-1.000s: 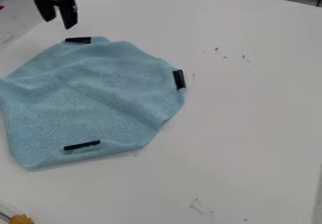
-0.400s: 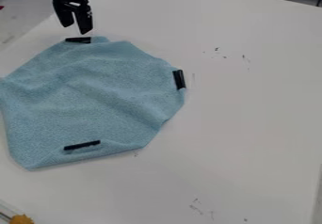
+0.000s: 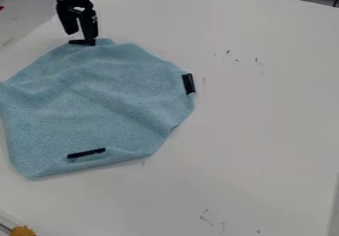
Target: Fold the cloth from top to bottom
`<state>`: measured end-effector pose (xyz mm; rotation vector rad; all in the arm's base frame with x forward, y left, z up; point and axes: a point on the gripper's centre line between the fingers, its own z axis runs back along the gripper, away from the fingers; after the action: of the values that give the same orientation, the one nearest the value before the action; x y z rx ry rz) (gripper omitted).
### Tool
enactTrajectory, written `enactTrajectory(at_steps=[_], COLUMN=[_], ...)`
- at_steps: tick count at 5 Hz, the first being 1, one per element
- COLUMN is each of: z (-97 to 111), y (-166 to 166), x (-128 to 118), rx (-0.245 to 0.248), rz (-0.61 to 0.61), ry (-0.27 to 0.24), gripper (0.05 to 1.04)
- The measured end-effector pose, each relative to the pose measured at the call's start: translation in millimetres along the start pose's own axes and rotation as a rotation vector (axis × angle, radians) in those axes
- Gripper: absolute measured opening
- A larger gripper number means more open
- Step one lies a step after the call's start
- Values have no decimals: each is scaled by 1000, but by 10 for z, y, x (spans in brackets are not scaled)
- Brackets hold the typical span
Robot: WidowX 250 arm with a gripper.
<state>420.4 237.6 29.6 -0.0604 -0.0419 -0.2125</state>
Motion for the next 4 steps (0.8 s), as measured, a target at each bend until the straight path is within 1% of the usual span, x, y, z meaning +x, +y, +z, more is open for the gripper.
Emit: enactTrajectory(at_steps=[1, 2, 3, 4], z=[8, -69, -93, -205], y=[-7, -5, 10, -18], x=[8, 1, 14, -20], rx=[-8, -14, -3, -6], rz=[2, 13, 26, 52], ry=[-7, -1, -12, -21], gripper=[1000, 1000, 1000, 955])
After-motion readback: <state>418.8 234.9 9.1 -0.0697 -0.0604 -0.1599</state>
